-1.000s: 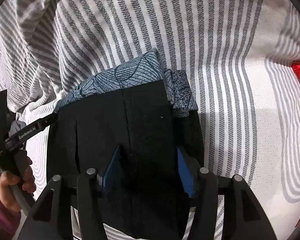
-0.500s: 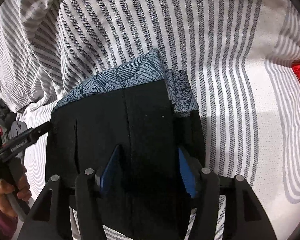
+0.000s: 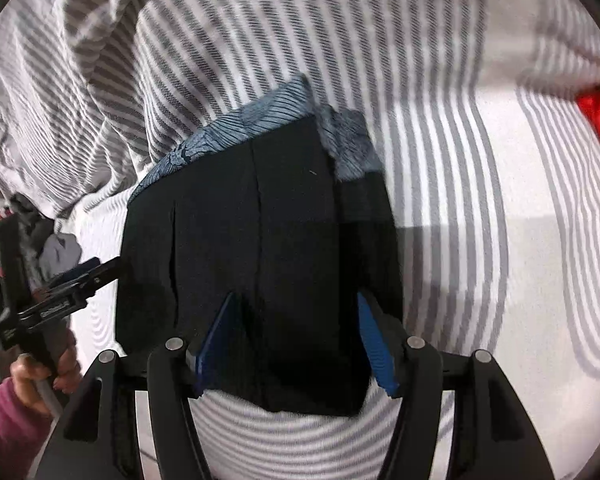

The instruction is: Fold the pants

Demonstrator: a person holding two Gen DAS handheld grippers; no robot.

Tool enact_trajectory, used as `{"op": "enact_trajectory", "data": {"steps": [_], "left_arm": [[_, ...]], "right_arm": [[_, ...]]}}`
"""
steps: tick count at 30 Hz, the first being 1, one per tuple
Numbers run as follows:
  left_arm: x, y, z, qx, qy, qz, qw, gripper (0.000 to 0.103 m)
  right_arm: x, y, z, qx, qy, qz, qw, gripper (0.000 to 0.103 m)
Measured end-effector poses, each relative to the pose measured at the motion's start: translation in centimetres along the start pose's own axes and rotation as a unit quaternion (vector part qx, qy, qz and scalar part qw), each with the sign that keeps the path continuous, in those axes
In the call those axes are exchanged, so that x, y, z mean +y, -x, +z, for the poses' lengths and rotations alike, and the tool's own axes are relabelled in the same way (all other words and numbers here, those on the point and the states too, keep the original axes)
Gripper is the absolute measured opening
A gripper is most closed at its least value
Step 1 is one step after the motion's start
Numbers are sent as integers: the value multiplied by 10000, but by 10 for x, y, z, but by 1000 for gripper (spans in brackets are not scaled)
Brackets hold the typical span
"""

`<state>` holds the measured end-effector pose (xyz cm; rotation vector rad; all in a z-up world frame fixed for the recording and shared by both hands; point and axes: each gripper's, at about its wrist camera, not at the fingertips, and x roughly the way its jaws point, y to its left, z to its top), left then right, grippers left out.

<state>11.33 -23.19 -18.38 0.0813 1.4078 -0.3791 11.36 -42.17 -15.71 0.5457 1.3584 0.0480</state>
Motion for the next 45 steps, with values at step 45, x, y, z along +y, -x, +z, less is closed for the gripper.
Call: {"op": "enact_trajectory", "data": {"steps": [45], "left_arm": [[10, -33, -11, 614, -244, -1693, 9833, 74]], "right_arm": [[-75, -6, 38, 470, -603, 1786, 9809, 43]]}}
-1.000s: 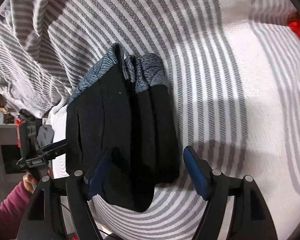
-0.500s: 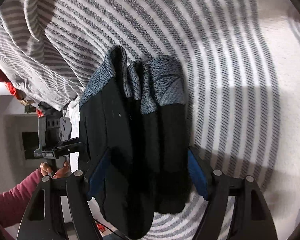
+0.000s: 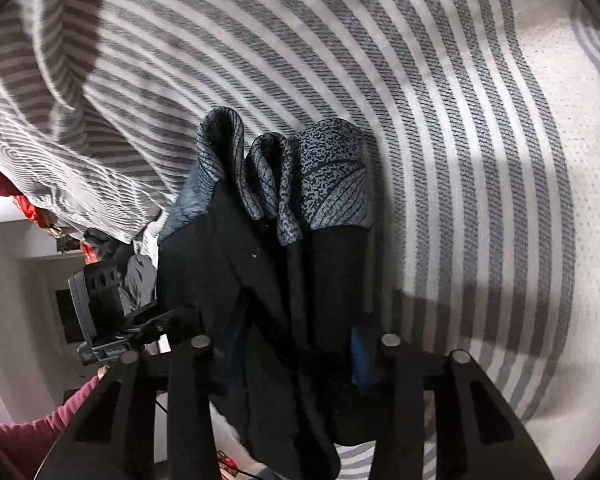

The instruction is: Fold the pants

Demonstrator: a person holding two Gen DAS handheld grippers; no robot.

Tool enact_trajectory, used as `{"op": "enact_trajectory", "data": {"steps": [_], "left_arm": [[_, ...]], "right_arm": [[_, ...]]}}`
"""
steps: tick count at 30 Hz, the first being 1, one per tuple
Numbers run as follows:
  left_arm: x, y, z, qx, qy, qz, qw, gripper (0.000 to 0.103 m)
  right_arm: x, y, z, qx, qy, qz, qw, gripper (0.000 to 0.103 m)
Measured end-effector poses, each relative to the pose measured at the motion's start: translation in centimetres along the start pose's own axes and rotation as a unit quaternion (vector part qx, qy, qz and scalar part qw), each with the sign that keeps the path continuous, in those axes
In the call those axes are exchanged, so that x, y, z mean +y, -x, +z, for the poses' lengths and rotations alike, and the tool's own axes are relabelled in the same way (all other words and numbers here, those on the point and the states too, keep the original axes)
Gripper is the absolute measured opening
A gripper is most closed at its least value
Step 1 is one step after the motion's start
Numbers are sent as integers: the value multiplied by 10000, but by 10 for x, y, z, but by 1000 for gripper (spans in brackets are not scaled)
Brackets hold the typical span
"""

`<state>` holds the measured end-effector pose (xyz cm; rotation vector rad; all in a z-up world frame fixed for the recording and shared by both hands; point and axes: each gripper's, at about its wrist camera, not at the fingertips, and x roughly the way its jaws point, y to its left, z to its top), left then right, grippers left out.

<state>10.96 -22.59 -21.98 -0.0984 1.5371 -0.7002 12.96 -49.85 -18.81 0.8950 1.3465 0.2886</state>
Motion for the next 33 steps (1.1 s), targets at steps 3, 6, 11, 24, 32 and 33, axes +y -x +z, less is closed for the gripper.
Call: {"op": "enact_trajectory", "data": {"steps": [3, 6, 11, 24, 32, 33], "left_arm": [[-5, 7, -3, -105, 63, 0, 9999, 72], [-7, 25, -14, -185, 59, -18, 9998, 72], [-34, 48, -26, -305, -14, 75, 9995, 72], [-76, 63, -127, -381, 300, 387, 9981, 72], [-53, 36, -178, -148, 332, 437, 9984, 72], [-49, 36, -180, -212, 330, 404, 9984, 72]], "right_arm": [[5, 11, -7, -53, 15, 111, 9999, 41], [11, 22, -19, -50, 52, 238, 9997, 40], [13, 46, -35, -94, 82, 424, 9990, 40], [-5, 81, -106, 187, 219, 371, 9989, 40], [-40, 59, -162, 166, -120, 85, 9998, 40], [-43, 59, -166, 98, -139, 56, 9998, 41]]}}
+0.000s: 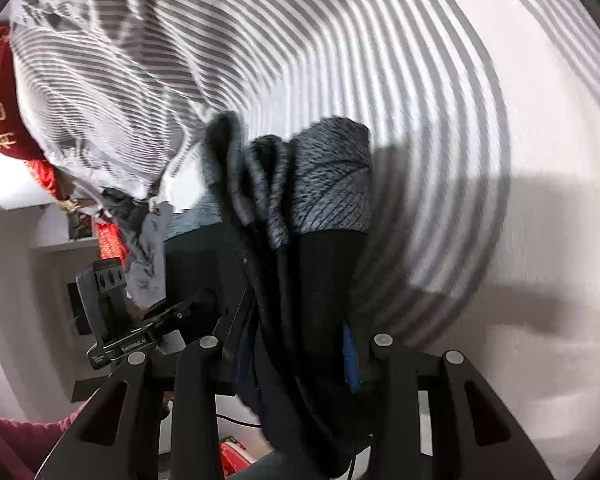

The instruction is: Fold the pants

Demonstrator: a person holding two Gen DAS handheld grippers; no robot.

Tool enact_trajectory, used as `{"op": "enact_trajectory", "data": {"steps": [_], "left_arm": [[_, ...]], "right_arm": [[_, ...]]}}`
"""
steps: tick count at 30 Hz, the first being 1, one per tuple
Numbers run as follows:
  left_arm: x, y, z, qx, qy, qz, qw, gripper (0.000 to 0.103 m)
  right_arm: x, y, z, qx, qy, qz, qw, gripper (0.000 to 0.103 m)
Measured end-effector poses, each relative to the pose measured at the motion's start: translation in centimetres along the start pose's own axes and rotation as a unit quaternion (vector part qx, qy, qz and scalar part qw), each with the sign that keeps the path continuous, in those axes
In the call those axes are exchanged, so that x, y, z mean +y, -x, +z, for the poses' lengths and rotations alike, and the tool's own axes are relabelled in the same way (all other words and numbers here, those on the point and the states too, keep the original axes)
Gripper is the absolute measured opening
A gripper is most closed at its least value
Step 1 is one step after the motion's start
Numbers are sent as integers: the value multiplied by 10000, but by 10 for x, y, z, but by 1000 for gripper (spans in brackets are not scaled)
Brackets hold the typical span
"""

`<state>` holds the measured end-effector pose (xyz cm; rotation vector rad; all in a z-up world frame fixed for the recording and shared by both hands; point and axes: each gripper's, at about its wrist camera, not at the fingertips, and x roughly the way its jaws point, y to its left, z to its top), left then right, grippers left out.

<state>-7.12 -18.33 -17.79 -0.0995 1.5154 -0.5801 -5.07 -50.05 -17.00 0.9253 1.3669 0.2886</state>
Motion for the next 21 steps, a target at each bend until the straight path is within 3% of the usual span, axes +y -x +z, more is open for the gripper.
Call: {"op": "enact_trajectory", "data": {"steps": [7, 8, 14, 19, 21], "left_arm": [[-9, -11, 5, -134, 0, 36, 9999, 79], [-10, -9, 8, -156, -1, 100, 9998, 84], [-4, 7, 11, -418, 32, 506, 9978, 84], [-12, 32, 2, -646, -112, 1179, 9909, 85], [-20, 36, 1, -642, -250, 1518, 9860, 101]], "right_arm": [[10, -1, -3, -228, 64, -162, 9996, 44], [10, -1, -4, -239, 62, -194, 9995, 46], [16, 11, -13, -468, -5, -594, 9971, 55], [24, 37, -27, -722, -139, -970, 9926, 71], [31, 47, -32, -825, -140, -1215, 9891, 75]]}}
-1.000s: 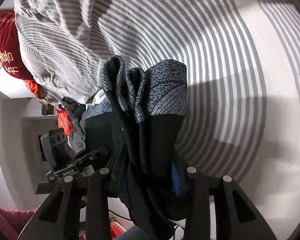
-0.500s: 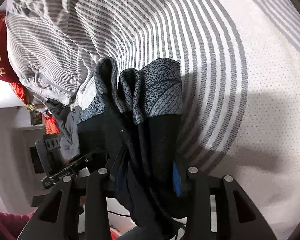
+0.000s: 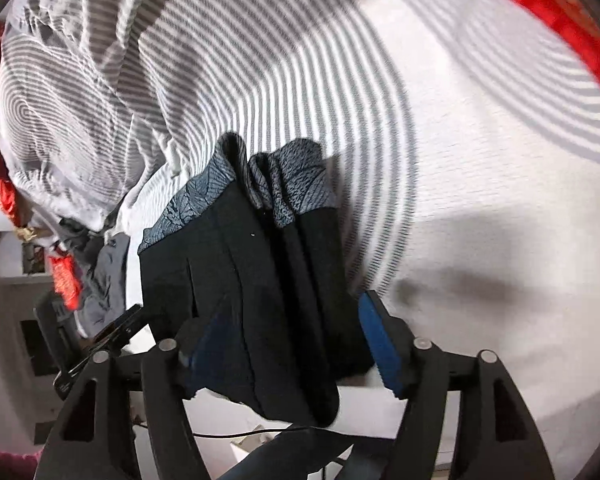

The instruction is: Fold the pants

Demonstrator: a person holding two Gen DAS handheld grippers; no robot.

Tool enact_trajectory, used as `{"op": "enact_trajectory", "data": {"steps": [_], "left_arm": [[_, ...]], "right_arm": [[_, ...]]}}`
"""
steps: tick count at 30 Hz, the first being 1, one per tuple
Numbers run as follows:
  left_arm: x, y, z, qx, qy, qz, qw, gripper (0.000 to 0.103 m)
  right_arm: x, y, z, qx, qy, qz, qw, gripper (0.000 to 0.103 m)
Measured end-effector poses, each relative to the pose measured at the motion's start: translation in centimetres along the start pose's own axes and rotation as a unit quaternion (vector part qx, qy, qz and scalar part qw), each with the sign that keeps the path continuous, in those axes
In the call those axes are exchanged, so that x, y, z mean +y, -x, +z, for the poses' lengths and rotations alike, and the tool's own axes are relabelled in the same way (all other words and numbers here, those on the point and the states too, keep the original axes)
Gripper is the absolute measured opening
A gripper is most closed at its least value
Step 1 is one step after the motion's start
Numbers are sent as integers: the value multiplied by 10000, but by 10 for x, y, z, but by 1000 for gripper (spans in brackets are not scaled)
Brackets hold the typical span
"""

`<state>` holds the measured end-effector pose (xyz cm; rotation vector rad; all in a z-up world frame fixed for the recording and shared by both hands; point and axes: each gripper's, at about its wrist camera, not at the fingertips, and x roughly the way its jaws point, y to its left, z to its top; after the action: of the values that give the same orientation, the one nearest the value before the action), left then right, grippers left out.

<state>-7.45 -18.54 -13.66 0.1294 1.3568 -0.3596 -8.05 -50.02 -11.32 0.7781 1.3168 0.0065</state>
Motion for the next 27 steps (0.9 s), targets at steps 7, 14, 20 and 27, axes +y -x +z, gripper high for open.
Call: {"op": "enact_trajectory", "data": {"steps": [7, 14, 20, 27], "left_arm": [[-27, 19, 8, -270, -137, 640, 9975, 101], [-52, -7, 36, -170, 162, 358, 9991, 101], [-53, -46, 38, 101, 21, 528, 9986, 101], [-52, -64, 39, 36, -81, 455, 9989, 103]], "right_arm": [[30, 17, -5, -310, 245, -441, 9982, 78], [72, -5, 5, -386, 1029, -858, 9902, 33], [80, -33, 16, -255, 1340, -1162, 9838, 33], [69, -66, 17, -105, 1455, -1405, 9793, 33]]}}
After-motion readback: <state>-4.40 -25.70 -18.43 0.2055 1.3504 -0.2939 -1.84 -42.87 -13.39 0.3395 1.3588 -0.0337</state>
